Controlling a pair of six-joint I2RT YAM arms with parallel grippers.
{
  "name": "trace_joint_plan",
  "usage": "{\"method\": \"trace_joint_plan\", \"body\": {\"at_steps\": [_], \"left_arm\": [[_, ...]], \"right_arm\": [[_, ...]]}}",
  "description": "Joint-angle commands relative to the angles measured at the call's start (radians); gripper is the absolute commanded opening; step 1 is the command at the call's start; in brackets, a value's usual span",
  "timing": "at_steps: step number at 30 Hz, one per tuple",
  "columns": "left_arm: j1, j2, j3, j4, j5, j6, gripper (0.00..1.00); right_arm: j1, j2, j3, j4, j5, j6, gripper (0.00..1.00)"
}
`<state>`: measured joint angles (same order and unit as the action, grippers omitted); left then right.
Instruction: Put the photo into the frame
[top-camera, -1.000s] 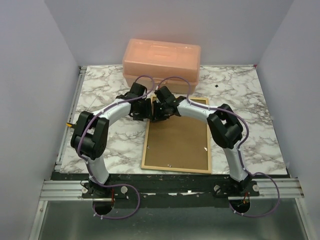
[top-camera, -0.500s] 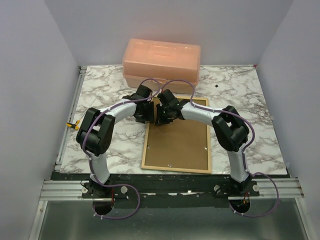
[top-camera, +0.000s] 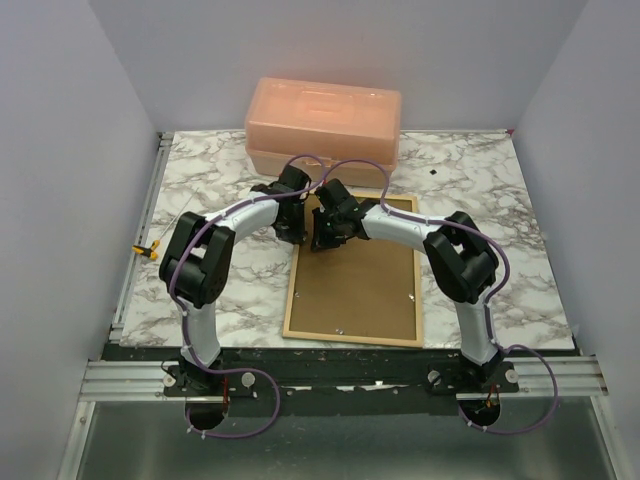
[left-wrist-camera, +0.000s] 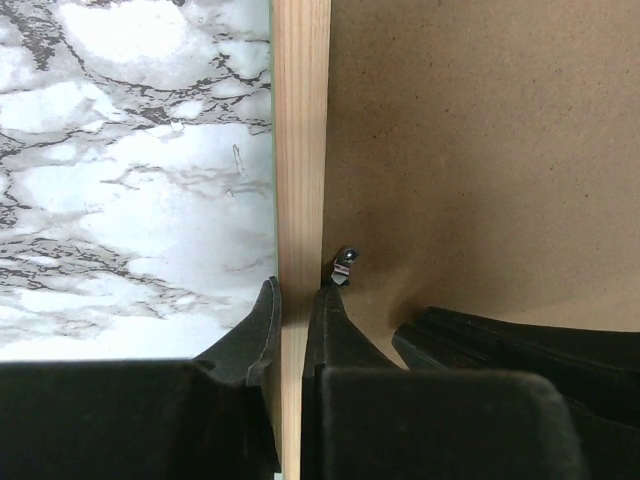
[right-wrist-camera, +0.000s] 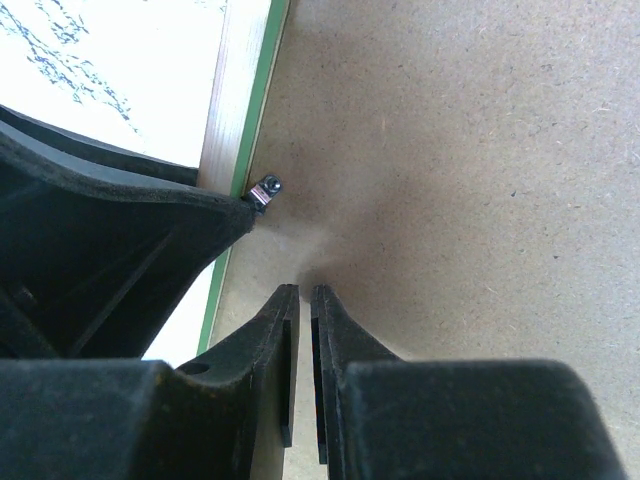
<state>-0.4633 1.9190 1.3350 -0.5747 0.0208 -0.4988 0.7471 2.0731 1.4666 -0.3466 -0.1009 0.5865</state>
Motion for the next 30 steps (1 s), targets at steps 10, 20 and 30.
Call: {"method": "trace_joint_plan", "body": {"at_steps": [10, 20, 30], "left_arm": [[-0.001, -0.039, -0.044, 0.091, 0.023, 0.009, 0.17], [-0.005, -0.012, 0.02, 0.033, -0.013, 0.028, 0.48], [-0.032, 0.056, 0.036, 0.033, -0.07, 0.026, 0.35]], "right_arm": [[0.007, -0.03, -0.047, -0.113, 0.033, -0.008, 0.19], [0.007, 0.015, -0.068, -0.099, 0.032, 0.009, 0.14], [0.006, -0.021, -0.123, -0.079, 0.027, 0.024, 0.1]]}}
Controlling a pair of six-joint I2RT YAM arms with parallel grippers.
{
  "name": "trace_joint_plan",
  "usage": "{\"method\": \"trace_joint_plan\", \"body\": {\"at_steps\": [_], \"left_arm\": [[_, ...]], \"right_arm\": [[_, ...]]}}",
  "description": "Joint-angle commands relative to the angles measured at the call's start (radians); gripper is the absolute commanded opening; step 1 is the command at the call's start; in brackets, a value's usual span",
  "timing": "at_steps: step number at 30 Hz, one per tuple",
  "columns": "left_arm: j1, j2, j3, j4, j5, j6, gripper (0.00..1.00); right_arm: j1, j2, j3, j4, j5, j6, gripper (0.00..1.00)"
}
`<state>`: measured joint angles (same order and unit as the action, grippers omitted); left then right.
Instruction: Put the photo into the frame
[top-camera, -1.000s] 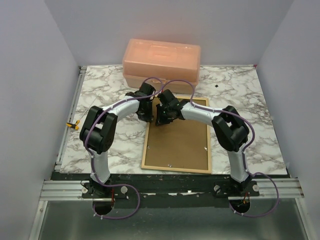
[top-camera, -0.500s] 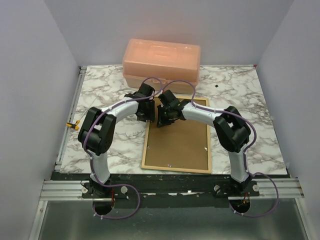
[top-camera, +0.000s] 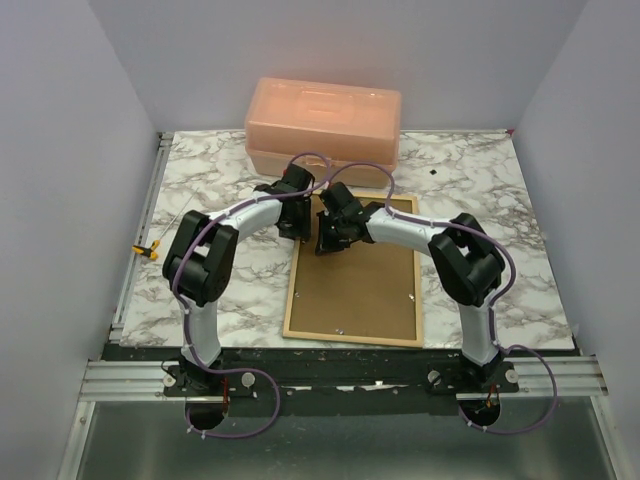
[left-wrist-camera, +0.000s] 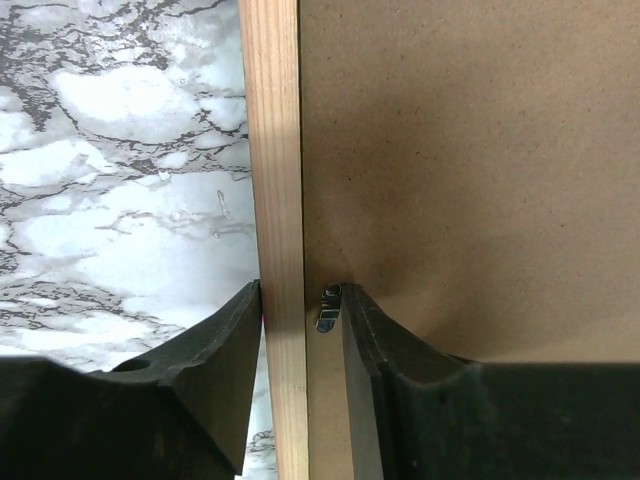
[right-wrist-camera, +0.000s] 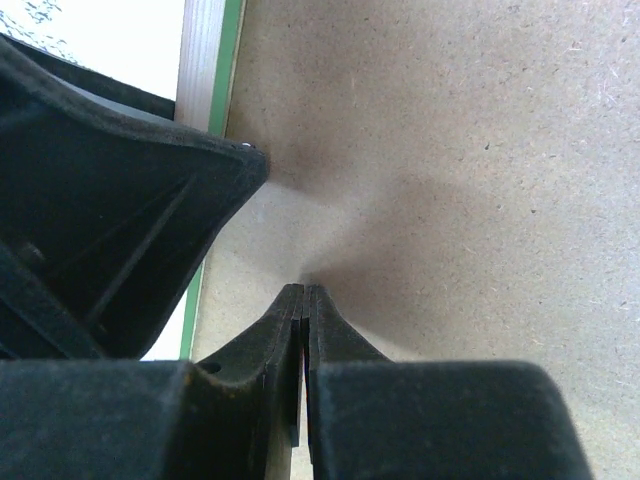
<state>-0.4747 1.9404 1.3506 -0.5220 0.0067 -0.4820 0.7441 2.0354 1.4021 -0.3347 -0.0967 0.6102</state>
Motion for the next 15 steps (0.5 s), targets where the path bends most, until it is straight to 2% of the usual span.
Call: {"method": "trace_joint_plan", "body": {"at_steps": [1, 4, 10, 15], "left_arm": [[-0.023, 0.04, 0.029, -0.03, -0.058, 0.013, 0.35], [-0.036, 0.049, 0.044, -0.047, -0.077, 0.025, 0.32], [-0.045, 0.047, 0.038, -0.061, -0.077, 0.036, 0.0], [-0.048, 0.017, -0.015, -0.029, -0.023, 0.028, 0.0]], "right_arm": [[0.01, 0.014, -0.063, -0.091, 0.023, 0.002, 0.1], [0.008, 0.008, -0.066, -0.093, 0.023, 0.002, 0.1], [0.002, 0.0, -0.071, -0.092, 0.025, 0.001, 0.1], [0.001, -0.012, -0.079, -0.093, 0.018, -0.003, 0.1]]}}
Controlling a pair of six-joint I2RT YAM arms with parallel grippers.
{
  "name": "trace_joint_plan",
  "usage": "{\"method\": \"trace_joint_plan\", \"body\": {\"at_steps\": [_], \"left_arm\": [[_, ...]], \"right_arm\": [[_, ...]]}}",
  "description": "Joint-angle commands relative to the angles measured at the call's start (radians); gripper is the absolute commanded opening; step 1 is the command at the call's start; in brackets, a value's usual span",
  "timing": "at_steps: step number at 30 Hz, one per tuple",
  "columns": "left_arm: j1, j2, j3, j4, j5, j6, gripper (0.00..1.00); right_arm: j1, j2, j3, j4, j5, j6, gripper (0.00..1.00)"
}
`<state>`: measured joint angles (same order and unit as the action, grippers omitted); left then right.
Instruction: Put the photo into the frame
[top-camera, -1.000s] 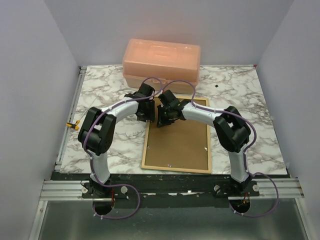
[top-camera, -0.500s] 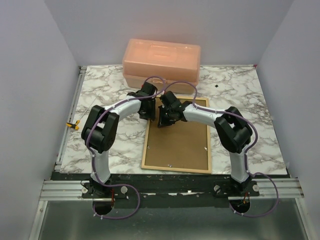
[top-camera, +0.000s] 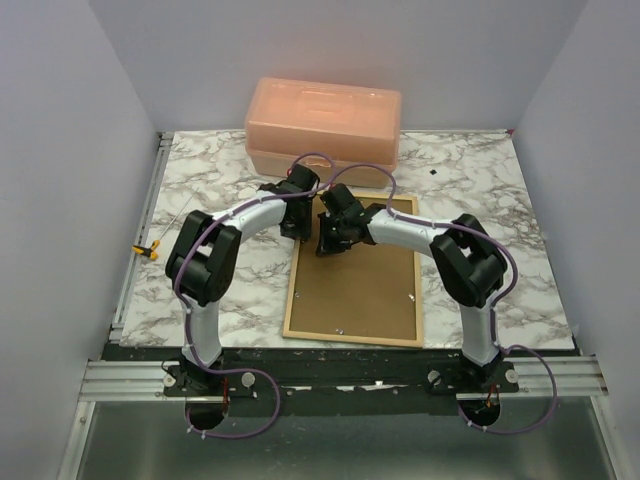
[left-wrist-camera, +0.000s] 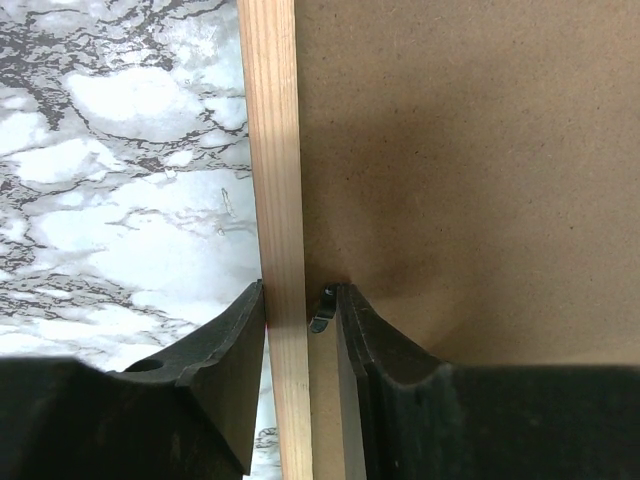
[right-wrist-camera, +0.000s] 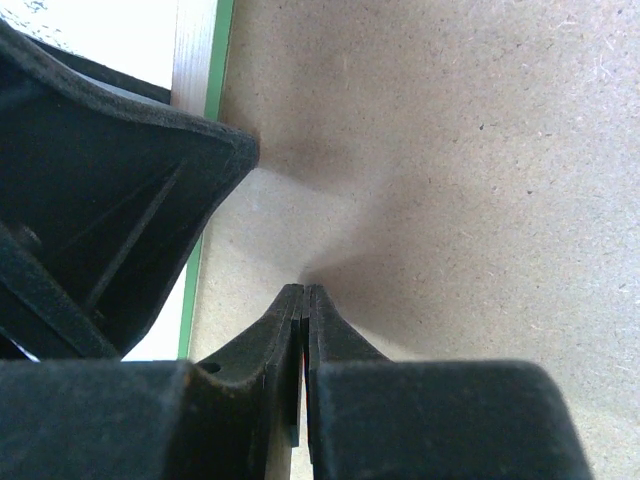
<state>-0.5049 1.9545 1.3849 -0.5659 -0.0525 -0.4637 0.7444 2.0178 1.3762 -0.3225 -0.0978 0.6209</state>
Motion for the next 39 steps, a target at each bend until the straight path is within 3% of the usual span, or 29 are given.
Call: {"method": "trace_joint_plan", "body": {"at_steps": [1, 10, 17, 19, 22, 25, 32, 39], "left_arm": [[-0.019, -0.004, -0.068, 0.026, 0.051, 0.002, 0.0], [-0.056, -0.14, -0.309, 0.189, 0.202, -0.122, 0.0], [-0.053, -0.262, -0.379, 0.197, 0.182, -0.156, 0.0], [-0.048, -0.284, -0.362, 0.165, 0.151, -0.153, 0.13], [-0.026, -0.313, -0.344, 0.15, 0.144, -0.148, 0.4], [0.003, -0.32, -0.328, 0.15, 0.176, -0.134, 0.49], [0.0, -0.246, -0.266, 0.109, 0.188, -0.08, 0.5], [-0.039, -0.214, -0.262, 0.093, 0.151, -0.066, 0.46]], "right_arm": [[0.001, 0.0, -0.057, -0.105, 0.013, -0.015, 0.1], [0.0, -0.079, -0.141, -0.084, 0.002, -0.042, 0.09], [0.0, -0.113, -0.152, -0.063, -0.015, -0.042, 0.09], [0.0, -0.107, -0.129, -0.062, -0.022, -0.044, 0.09], [0.001, -0.08, -0.077, -0.07, -0.041, -0.052, 0.09], [0.0, -0.047, -0.024, -0.073, -0.045, -0.052, 0.09], [0.0, 0.039, 0.04, -0.104, -0.026, -0.05, 0.08], [0.001, 0.047, -0.07, -0.101, 0.009, -0.023, 0.0]]}}
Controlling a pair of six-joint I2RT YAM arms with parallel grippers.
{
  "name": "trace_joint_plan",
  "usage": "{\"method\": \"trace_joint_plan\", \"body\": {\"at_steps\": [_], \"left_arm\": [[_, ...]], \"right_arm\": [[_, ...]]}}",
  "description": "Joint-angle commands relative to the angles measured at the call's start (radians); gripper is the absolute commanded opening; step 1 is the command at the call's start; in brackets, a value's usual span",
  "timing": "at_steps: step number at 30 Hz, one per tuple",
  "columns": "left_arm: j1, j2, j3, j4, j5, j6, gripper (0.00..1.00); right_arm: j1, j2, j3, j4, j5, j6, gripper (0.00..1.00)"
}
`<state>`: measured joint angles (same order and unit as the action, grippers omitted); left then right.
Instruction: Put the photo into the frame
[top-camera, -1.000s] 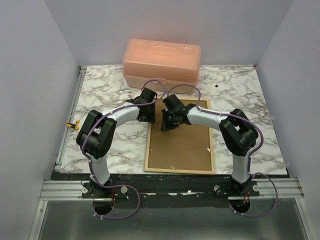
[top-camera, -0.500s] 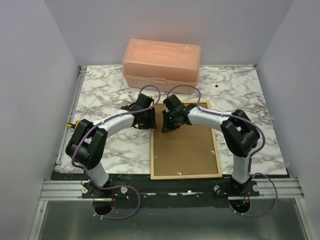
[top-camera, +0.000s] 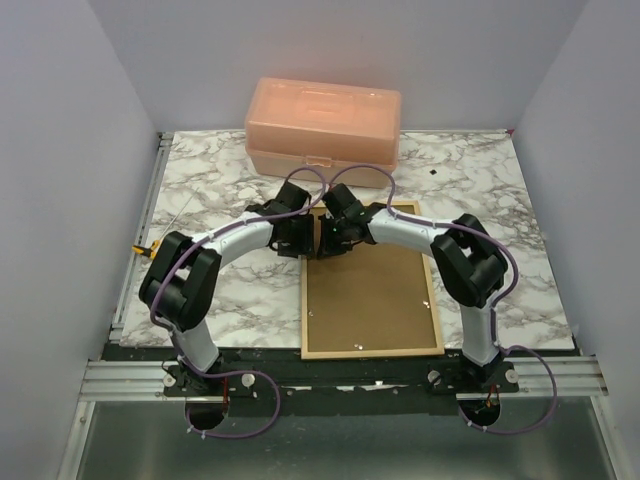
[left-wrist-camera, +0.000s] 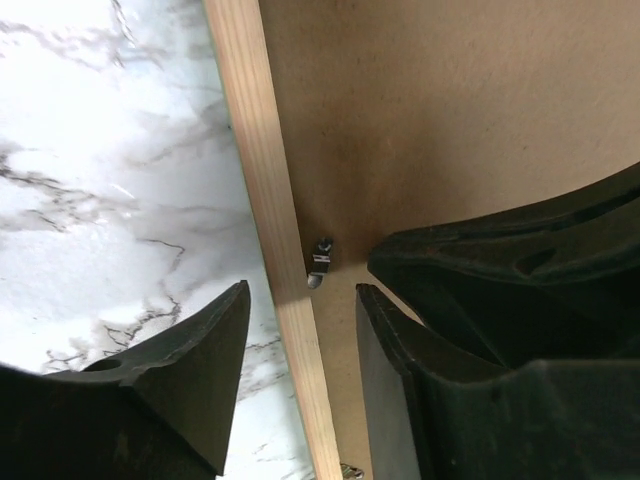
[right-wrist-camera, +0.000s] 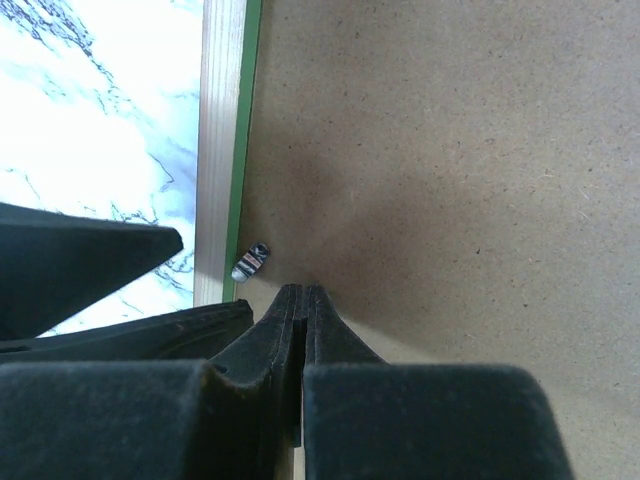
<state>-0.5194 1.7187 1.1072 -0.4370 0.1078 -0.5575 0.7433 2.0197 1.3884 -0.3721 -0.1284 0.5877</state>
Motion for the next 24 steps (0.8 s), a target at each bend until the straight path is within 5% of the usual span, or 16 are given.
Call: {"method": "trace_joint_plan", "body": {"at_steps": [1, 12, 22, 24], "left_arm": [[-0.03, 0.026, 0.014, -0.037, -0.019, 0.028, 0.45], [-0.069, 0.123, 0.086, -0.11, -0.187, -0.002, 0.36], [-0.06, 0.211, 0.152, -0.159, -0.234, -0.041, 0.0], [-0.053, 0.212, 0.146, -0.136, -0.212, -0.035, 0.0]], "right_arm": [[0.002, 0.047, -0.096, -0.05, 0.043, 0.015, 0.0], [0.002, 0.039, -0.131, -0.05, 0.041, 0.013, 0.0], [0.001, 0.021, -0.15, -0.033, 0.006, 0.001, 0.0], [0.001, 0.015, -0.158, -0.026, 0.0, 0.001, 0.0]]}}
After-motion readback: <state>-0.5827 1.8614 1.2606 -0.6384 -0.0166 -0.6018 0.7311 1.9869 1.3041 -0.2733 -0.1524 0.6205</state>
